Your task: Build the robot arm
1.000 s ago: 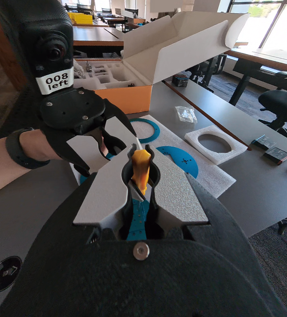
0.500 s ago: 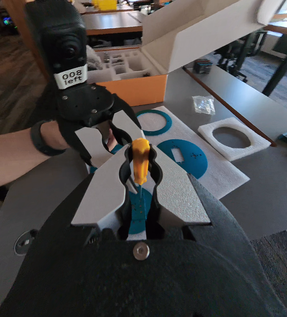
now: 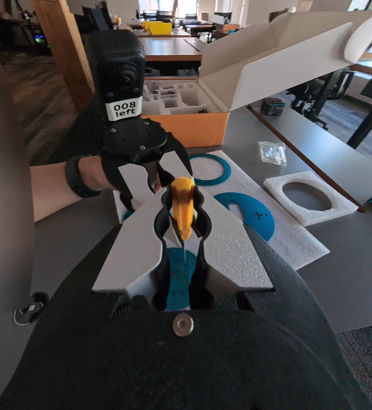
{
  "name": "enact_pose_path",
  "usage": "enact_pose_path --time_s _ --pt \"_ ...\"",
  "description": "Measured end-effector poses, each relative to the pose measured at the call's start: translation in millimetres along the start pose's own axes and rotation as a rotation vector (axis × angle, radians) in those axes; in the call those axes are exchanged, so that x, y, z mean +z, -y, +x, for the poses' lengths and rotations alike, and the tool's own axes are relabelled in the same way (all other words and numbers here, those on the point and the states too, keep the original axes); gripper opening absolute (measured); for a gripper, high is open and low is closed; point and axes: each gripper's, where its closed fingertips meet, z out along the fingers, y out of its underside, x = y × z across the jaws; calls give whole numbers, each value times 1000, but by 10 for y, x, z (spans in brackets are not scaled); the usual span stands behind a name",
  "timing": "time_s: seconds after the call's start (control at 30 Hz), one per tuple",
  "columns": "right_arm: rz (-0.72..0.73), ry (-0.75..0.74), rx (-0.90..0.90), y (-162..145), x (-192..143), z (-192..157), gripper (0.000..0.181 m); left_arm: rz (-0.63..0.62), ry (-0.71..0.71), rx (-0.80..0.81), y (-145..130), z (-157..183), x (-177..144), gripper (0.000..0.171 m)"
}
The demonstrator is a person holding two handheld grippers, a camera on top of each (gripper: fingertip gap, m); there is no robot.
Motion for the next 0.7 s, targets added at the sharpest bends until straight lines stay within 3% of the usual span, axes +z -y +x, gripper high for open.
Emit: enact_pose_path --time_s 0.07,0.13,0.2,0.33,0.5,0.63,0.7 --pt "22 -100 0 -7 -19 41 19 -6 70 -3 28 -42 11 34" --pt "29 -190 5 -10 -25 37 19 -1 94 19 68 -18 24 17" --pt "23 -287 16 -13 -44 63 19 -7 102 42 60 -20 40 18" --pt "-55 -179 -14 -8 -17 -31 19 -7 -36 27 47 62 11 17" --pt "-41 8 -67 26 -34 -65 17 6 -158 25 56 101 34 18" --pt "-41 -81 -41 11 -30 -22 18 8 -159 -21 48 92 34 18" --pt "-40 -214 -24 -5 -70 62 18 -26 -83 -36 25 51 55 40"
